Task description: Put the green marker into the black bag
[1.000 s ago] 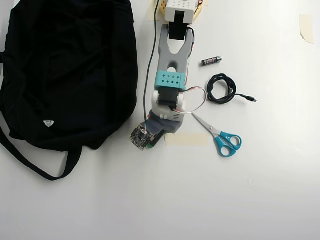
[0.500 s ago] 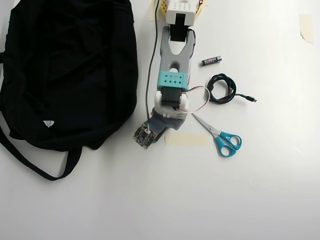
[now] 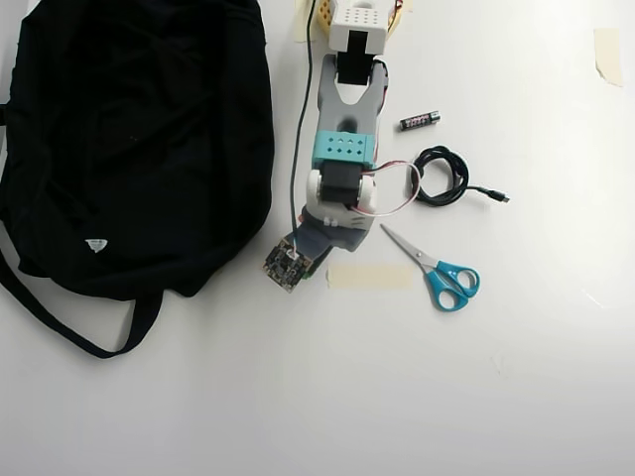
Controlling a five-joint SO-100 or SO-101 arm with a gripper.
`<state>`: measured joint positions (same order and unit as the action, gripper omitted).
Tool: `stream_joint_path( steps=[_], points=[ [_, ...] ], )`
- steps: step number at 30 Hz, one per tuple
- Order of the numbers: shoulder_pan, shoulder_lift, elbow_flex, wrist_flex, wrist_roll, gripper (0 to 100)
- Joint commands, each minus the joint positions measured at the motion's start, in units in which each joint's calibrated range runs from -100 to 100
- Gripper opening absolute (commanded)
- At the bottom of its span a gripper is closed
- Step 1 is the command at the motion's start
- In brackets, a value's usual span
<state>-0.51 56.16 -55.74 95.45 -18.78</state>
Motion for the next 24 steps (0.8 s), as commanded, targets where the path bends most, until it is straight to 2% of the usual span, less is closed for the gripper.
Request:
stream_joint_path(
  steps=[1,9,24],
  points=[
    [-0.38,-0.98,-3.56,1.11,0.43,2],
    [-0.68,-1.06,-4.1,1.97,0.69,2],
    [-1.8,-5.13,-4.1,4.12,7.5,2]
  ],
)
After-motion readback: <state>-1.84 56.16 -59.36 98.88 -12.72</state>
